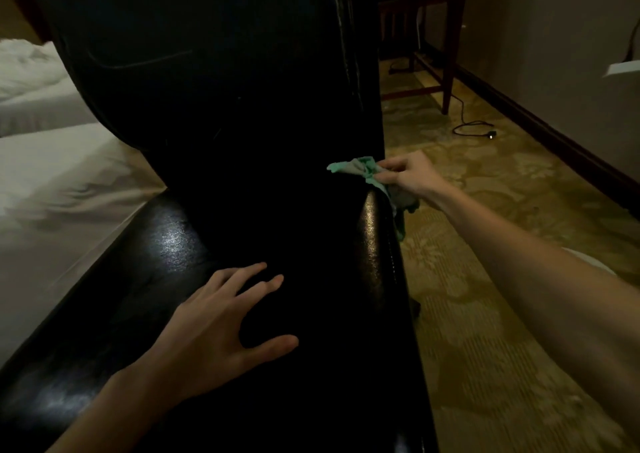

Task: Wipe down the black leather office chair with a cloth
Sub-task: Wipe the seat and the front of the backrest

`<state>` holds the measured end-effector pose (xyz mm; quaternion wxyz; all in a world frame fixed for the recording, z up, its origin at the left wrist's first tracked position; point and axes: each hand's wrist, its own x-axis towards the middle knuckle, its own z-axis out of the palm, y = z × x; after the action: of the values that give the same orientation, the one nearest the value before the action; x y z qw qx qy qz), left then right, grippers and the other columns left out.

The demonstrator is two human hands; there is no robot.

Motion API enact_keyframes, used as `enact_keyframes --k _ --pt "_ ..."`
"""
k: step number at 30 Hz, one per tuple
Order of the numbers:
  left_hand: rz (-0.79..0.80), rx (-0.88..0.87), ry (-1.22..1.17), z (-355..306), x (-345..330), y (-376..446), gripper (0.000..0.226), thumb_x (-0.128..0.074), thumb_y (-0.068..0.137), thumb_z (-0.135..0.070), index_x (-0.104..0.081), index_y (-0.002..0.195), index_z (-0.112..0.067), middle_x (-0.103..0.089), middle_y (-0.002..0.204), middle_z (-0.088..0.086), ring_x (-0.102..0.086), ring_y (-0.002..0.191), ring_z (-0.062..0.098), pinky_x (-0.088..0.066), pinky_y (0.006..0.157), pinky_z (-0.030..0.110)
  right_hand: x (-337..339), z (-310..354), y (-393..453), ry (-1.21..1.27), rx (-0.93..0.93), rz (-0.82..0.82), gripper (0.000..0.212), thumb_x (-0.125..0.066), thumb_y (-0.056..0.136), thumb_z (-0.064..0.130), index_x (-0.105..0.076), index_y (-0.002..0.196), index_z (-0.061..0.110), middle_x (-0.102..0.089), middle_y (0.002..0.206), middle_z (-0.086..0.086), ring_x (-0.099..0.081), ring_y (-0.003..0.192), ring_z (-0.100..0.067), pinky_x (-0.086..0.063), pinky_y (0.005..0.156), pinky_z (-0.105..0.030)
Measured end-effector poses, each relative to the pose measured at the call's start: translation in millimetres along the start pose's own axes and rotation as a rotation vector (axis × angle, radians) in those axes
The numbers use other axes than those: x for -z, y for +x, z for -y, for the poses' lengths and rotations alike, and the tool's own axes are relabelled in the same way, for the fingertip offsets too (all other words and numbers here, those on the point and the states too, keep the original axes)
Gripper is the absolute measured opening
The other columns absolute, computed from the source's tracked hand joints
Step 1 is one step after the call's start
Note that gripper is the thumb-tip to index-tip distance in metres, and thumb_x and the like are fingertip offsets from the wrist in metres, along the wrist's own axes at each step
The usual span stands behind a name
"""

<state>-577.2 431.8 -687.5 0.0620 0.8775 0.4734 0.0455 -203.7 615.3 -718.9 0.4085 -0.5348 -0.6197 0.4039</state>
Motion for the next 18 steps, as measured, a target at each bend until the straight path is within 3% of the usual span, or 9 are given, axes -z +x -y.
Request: enact_keyframes --k 2,5,7,10,13,18 --pt "-0.027 -0.010 -0.038 -0.3 1.0 -1.4 0.087 -0.029 0.070 -0.100 -0.032 0.146 -0.055 -0.024 0.156 -0.030 -0.024 0.143 0.000 -0.051 0.097 0.047 5.9 -4.6 -14.8 -0.008 0.053 0.020 0.032 -0.069 0.089 0.009 -0.067 0.121 0.011 -0.071 0.104 0.004 -0.066 0.090 -0.003 -0.052 0.078 -0.015" --pt "-0.069 -0.032 -0.067 2.2 2.1 -3.0 0.077 -0.041 0.075 -0.093 -0.030 0.144 -0.061 -0.030 0.153 -0.031 -0.033 0.139 0.002 -0.054 0.091 0.046 6.4 -7.9 -24.3 -0.090 0.117 0.022 0.028 -0.075 0.085 0.015 -0.072 0.113 0.018 -0.072 0.099 0.010 -0.065 0.087 0.003 -0.050 0.074 -0.013" --pt "-0.061 -0.043 -0.053 4.8 1.8 -1.9 0.077 -0.045 0.075 -0.091 -0.032 0.144 -0.060 -0.027 0.153 -0.034 -0.034 0.138 0.000 -0.054 0.090 0.042 2.2 -7.6 -16.1 -0.127 0.126 -0.080 0.026 -0.076 0.085 0.023 -0.073 0.111 0.024 -0.070 0.100 0.014 -0.063 0.087 0.003 -0.047 0.076 -0.016" --pt "-0.043 -0.062 -0.013 9.3 0.9 0.1 0.078 -0.049 0.075 -0.089 -0.034 0.145 -0.058 -0.022 0.155 -0.037 -0.028 0.141 -0.006 -0.053 0.092 0.035 -7.2 -6.0 5.3 -0.114 0.105 -0.256 0.031 -0.074 0.088 0.021 -0.071 0.118 0.013 -0.069 0.107 0.006 -0.061 0.095 -0.001 -0.043 0.080 -0.012" --pt "-0.003 -0.063 0.020 11.3 1.6 2.0 0.079 -0.049 0.075 -0.090 -0.027 0.146 -0.062 -0.016 0.155 -0.039 -0.020 0.142 -0.012 -0.050 0.088 0.024 -11.0 -8.9 20.8 -0.087 0.121 -0.278 0.031 -0.072 0.089 0.018 -0.069 0.119 0.009 -0.070 0.112 -0.002 -0.060 0.102 -0.004 -0.042 0.077 0.000" --pt "0.047 -0.046 0.031 9.5 3.9 7.7 0.082 -0.050 0.077 -0.087 -0.022 0.149 -0.060 -0.015 0.157 -0.037 -0.022 0.143 -0.008 -0.050 0.085 0.020 -6.3 -12.3 31.8 -0.070 0.096 -0.131 0.032 -0.068 0.092 0.020 -0.068 0.123 0.013 -0.065 0.111 0.007 -0.059 0.112 -0.010 -0.042 0.088 -0.019"
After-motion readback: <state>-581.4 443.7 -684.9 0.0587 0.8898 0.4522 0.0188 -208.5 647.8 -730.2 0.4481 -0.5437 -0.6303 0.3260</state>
